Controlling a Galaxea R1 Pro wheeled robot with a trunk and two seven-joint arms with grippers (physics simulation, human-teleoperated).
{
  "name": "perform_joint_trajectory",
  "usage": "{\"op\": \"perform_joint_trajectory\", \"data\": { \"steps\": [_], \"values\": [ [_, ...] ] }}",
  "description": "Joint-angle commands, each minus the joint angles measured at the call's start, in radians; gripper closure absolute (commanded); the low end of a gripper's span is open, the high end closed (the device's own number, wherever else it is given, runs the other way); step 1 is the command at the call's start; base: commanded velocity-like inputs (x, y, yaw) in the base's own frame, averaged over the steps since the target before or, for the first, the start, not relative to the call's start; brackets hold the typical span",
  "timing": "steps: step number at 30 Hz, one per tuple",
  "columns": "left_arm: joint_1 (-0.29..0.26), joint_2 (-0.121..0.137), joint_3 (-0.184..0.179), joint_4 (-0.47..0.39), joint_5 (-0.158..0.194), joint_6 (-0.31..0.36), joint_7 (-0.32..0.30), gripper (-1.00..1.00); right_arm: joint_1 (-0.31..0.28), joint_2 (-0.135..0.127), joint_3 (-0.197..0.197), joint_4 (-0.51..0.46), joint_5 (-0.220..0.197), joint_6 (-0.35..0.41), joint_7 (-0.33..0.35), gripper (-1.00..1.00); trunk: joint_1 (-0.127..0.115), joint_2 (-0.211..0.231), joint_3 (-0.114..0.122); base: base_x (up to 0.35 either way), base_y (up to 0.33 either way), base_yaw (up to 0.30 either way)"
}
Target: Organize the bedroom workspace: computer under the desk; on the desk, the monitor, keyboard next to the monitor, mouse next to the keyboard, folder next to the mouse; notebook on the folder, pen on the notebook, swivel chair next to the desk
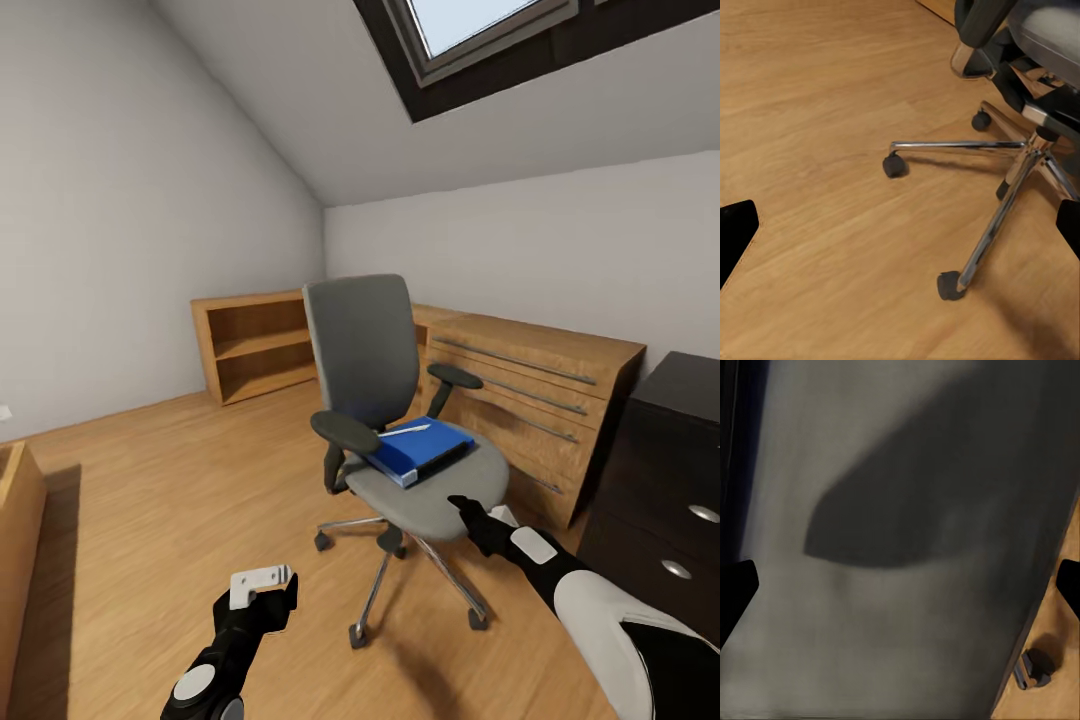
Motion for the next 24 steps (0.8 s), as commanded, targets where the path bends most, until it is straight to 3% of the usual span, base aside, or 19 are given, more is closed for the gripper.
{"op": "perform_joint_trajectory", "data": {
  "steps": [1, 12, 24],
  "values": [
    [0.000, 0.000, -0.001, -0.001, 0.011, 0.003, 0.008, -1.00, 0.000, 0.000, -0.004, -0.001, -0.008, 0.007, 0.005, -1.00, 0.000, 0.000, -0.001, 0.322, 0.000, 0.213],
    [0.000, 0.000, -0.002, -0.001, 0.011, 0.003, 0.008, -1.00, 0.000, 0.000, -0.004, -0.001, -0.008, 0.007, 0.007, -1.00, 0.000, 0.000, -0.001, 0.323, 0.022, 0.040],
    [0.000, 0.000, -0.002, -0.001, 0.011, 0.003, 0.008, -1.00, 0.000, 0.001, -0.004, -0.001, -0.008, 0.007, 0.007, -1.00, 0.000, 0.000, -0.001, 0.312, 0.170, 0.000]
  ]
}}
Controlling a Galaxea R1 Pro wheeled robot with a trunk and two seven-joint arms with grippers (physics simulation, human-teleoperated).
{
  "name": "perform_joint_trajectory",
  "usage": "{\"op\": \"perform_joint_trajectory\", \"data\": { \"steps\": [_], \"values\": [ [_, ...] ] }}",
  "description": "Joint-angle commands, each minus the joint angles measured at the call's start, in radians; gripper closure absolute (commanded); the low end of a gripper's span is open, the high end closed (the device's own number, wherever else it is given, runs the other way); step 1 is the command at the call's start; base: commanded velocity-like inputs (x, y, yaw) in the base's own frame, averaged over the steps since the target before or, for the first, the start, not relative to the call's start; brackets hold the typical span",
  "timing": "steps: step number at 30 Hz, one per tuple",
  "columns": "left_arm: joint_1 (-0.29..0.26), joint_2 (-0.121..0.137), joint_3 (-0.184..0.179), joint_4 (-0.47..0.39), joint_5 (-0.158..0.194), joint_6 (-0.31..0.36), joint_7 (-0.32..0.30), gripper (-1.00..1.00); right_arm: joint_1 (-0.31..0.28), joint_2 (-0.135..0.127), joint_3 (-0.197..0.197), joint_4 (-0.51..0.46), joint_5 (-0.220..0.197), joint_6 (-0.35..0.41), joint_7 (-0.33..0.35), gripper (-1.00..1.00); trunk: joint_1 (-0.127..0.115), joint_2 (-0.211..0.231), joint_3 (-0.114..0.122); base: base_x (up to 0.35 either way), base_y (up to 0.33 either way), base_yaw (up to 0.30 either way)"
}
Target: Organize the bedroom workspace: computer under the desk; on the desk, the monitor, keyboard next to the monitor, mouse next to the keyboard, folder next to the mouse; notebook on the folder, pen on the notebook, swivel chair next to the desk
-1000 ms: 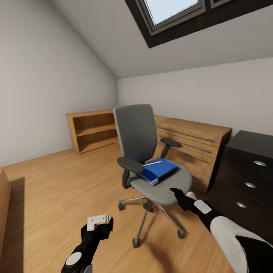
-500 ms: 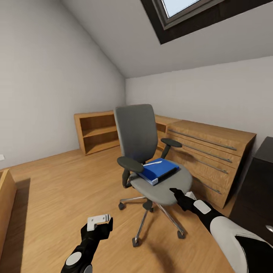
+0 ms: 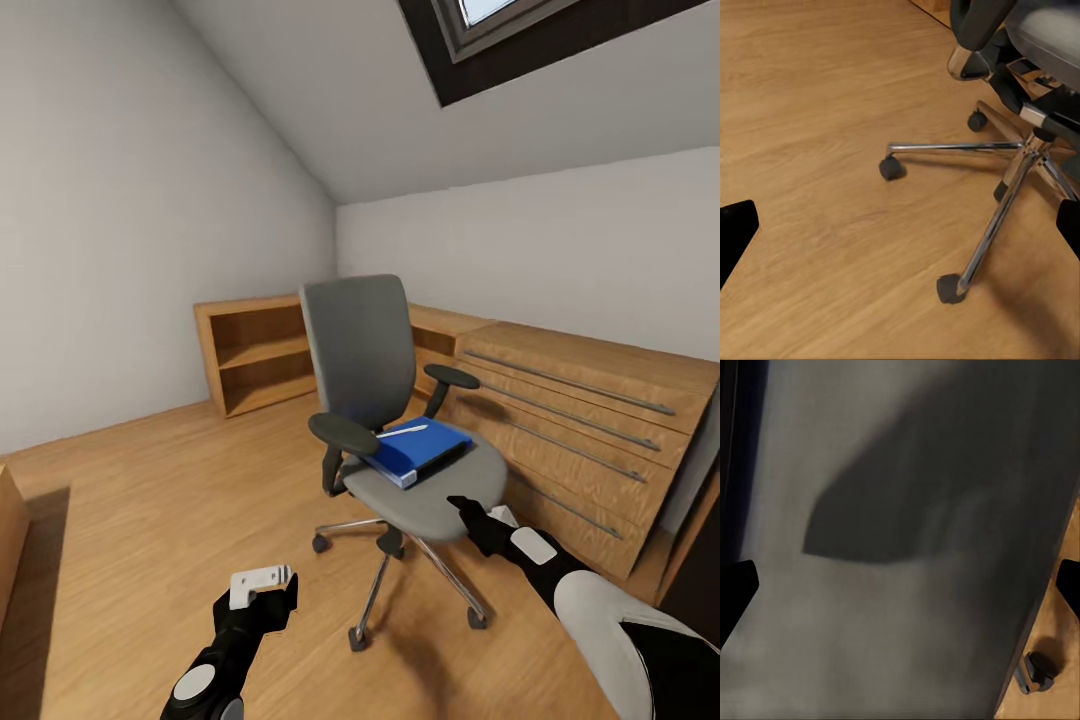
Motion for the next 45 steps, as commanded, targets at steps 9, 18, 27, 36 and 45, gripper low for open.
{"op": "perform_joint_trajectory", "data": {
  "steps": [9, 18, 27, 36, 45],
  "values": [
    [0.000, 0.000, -0.001, -0.001, 0.011, 0.003, 0.008, -1.00, -0.001, 0.000, -0.004, -0.001, -0.009, 0.007, 0.004, -1.00, 0.000, 0.000, -0.001, 0.228, 0.156, 0.000],
    [0.000, 0.000, 0.000, -0.001, 0.012, 0.004, 0.008, -1.00, -0.001, 0.000, -0.004, -0.001, -0.009, 0.006, 0.005, -1.00, 0.000, 0.000, -0.001, -0.175, 0.006, 0.000],
    [0.000, 0.000, 0.000, 0.000, 0.013, 0.004, 0.008, -1.00, -0.001, 0.000, -0.004, -0.002, -0.008, 0.005, 0.005, -1.00, 0.000, 0.000, -0.001, -0.239, -0.021, 0.000],
    [0.000, 0.000, 0.000, 0.000, 0.013, 0.004, 0.008, -1.00, -0.001, 0.000, -0.004, -0.001, -0.008, 0.004, 0.006, -1.00, 0.000, 0.000, -0.001, -0.170, -0.001, 0.000],
    [0.000, -0.001, 0.000, 0.000, 0.013, 0.004, 0.008, -1.00, -0.001, 0.002, -0.003, -0.003, -0.008, 0.002, 0.006, -1.00, 0.000, 0.000, -0.001, -0.287, 0.000, 0.000]
  ]
}}
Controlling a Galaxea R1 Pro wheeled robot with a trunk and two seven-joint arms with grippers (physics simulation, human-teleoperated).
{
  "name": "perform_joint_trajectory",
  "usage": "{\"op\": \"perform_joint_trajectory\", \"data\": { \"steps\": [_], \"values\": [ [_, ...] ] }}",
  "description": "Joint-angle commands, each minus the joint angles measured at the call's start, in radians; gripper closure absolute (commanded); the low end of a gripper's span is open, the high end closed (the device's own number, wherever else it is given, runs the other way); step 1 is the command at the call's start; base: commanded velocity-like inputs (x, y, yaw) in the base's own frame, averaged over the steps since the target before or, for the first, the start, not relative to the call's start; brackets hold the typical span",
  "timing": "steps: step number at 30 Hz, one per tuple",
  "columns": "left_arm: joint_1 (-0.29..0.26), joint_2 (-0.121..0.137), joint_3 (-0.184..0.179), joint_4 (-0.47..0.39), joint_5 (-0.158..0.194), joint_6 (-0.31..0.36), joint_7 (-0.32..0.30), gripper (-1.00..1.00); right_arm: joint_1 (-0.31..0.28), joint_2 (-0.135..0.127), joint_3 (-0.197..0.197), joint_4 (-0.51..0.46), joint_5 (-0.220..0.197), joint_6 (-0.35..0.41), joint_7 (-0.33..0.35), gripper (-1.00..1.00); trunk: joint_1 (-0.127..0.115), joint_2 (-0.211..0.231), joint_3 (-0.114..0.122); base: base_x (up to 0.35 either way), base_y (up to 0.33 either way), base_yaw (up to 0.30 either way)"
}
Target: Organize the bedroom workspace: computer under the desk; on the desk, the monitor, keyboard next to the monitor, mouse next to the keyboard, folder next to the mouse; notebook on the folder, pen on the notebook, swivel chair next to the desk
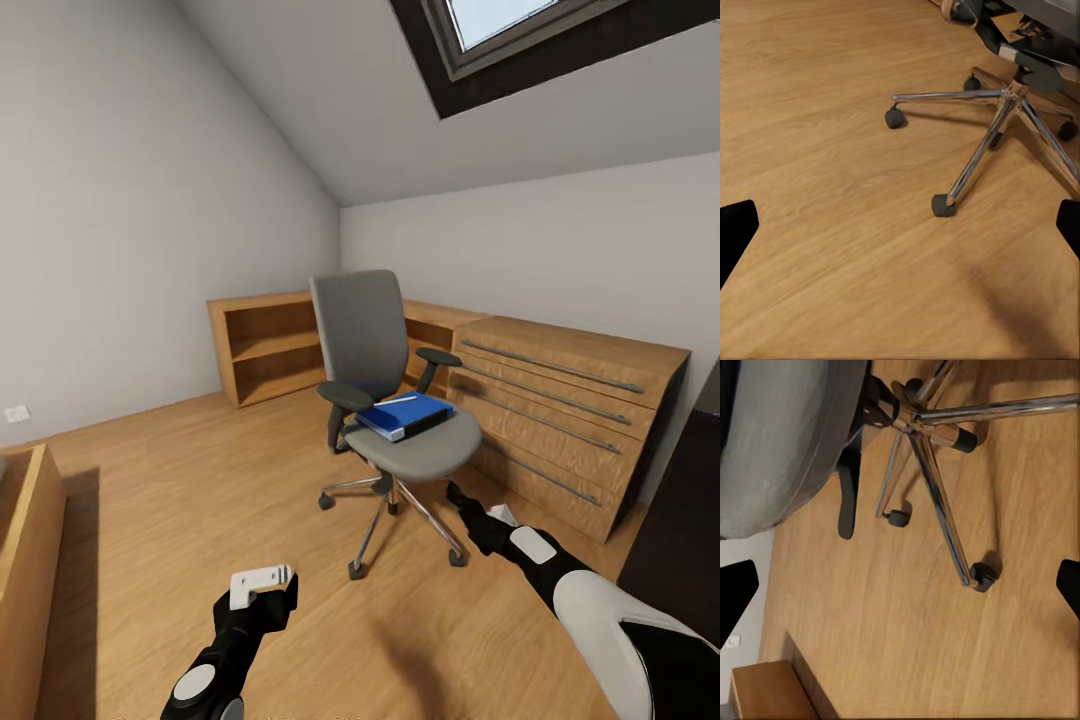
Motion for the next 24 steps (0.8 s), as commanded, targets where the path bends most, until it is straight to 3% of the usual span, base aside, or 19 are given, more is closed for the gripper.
{"op": "perform_joint_trajectory", "data": {
  "steps": [1, 8, 24],
  "values": [
    [0.000, 0.000, -0.001, -0.002, 0.010, 0.003, 0.008, -1.00, 0.000, 0.000, -0.008, 0.000, 0.003, 0.005, 0.002, -1.00, 0.000, 0.000, -0.001, -0.131, 0.000, 0.000],
    [0.000, -0.001, -0.002, -0.002, 0.010, 0.001, 0.008, -1.00, 0.000, 0.000, -0.009, -0.003, 0.004, 0.004, 0.002, -1.00, -0.002, 0.000, 0.011, -0.050, 0.000, 0.000],
    [0.000, -0.001, 0.003, -0.006, 0.010, 0.003, 0.017, -1.00, 0.000, -0.003, -0.010, -0.006, 0.006, 0.004, 0.003, -1.00, -0.063, 0.112, 0.061, -0.002, 0.000, 0.000]
  ]
}}
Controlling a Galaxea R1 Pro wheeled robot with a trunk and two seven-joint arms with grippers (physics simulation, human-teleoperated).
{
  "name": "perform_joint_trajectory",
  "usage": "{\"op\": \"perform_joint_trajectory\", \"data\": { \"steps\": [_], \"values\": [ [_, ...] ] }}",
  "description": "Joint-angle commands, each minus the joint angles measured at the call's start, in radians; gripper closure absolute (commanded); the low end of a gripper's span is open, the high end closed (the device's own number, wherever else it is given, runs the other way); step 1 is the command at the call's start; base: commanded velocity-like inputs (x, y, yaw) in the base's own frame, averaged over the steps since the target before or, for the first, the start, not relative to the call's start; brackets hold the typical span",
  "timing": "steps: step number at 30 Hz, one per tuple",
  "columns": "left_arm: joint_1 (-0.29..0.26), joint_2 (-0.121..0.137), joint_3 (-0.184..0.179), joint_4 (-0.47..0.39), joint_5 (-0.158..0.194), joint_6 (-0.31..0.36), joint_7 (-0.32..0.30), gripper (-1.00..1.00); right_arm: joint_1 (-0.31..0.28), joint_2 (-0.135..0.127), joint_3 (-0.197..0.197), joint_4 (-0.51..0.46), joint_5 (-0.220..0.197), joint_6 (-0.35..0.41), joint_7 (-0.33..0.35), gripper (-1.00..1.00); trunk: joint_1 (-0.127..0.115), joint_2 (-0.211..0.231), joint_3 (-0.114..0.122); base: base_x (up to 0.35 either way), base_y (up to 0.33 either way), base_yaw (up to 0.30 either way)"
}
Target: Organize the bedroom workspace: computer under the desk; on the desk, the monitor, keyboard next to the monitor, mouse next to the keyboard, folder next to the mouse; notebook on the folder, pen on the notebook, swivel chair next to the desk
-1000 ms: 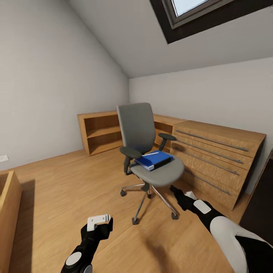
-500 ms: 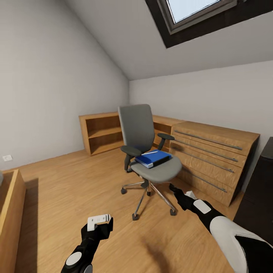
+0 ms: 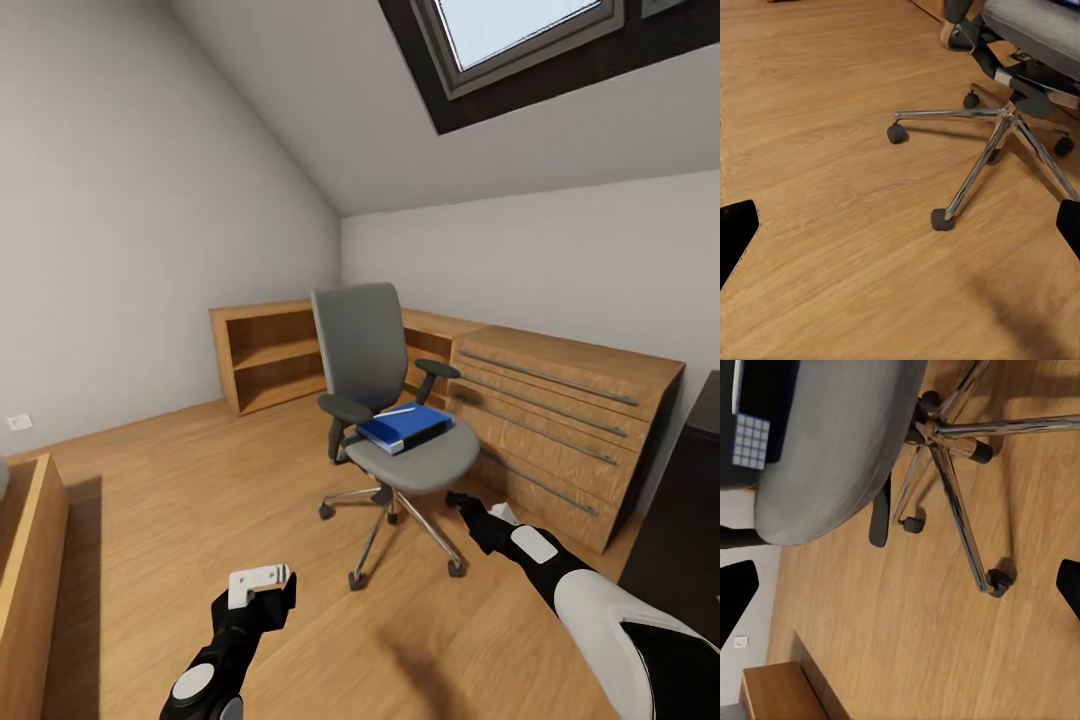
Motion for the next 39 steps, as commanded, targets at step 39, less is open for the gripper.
{"op": "perform_joint_trajectory", "data": {
  "steps": [39],
  "values": [
    [0.000, 0.000, -0.060, -0.001, 0.018, 0.001, 0.233, -1.00, 0.000, 0.000, -0.006, -0.003, 0.004, 0.005, 0.002, -1.00, -0.150, 0.273, 0.121, -0.085, -0.067, 0.000]
  ]
}}
